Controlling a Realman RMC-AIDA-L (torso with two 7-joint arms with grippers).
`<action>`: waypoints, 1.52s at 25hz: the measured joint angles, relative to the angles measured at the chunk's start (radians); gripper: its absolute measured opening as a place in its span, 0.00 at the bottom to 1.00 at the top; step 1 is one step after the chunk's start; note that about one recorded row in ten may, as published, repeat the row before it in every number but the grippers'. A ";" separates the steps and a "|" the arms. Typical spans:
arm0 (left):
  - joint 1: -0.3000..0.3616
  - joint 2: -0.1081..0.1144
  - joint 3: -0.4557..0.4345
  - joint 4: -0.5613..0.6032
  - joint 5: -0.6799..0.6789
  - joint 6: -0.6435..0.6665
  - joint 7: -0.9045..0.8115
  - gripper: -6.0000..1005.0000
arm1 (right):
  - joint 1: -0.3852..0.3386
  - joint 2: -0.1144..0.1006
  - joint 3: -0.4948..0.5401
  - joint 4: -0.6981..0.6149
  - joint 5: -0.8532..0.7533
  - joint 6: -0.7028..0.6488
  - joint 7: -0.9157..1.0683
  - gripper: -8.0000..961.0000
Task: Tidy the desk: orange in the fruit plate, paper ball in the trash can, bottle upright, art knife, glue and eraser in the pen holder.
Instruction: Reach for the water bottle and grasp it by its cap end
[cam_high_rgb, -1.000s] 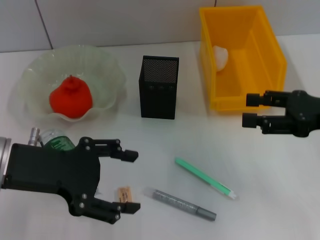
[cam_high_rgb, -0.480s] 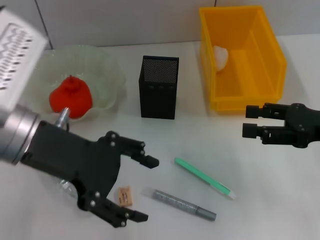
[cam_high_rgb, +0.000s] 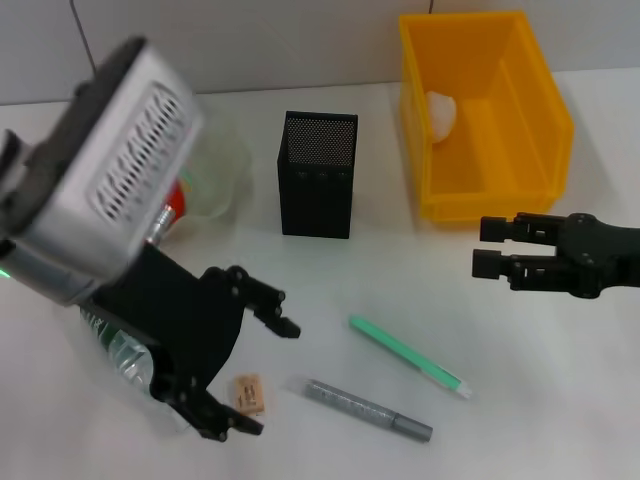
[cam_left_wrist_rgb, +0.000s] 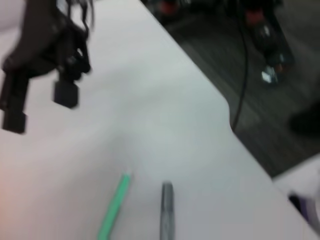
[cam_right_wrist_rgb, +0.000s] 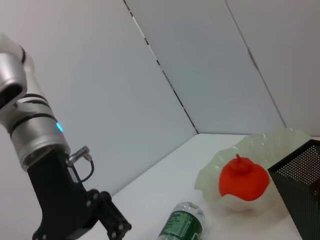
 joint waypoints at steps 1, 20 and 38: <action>0.000 0.000 0.000 0.000 0.000 0.000 0.000 0.86 | 0.003 0.000 0.000 0.007 0.000 0.005 0.000 0.81; -0.026 -0.007 0.197 -0.001 0.153 -0.127 -0.011 0.86 | 0.021 0.005 0.000 0.056 0.000 0.046 -0.026 0.81; -0.133 0.011 0.353 -0.139 0.267 -0.157 0.000 0.84 | 0.020 0.039 0.000 0.098 0.008 0.071 -0.080 0.81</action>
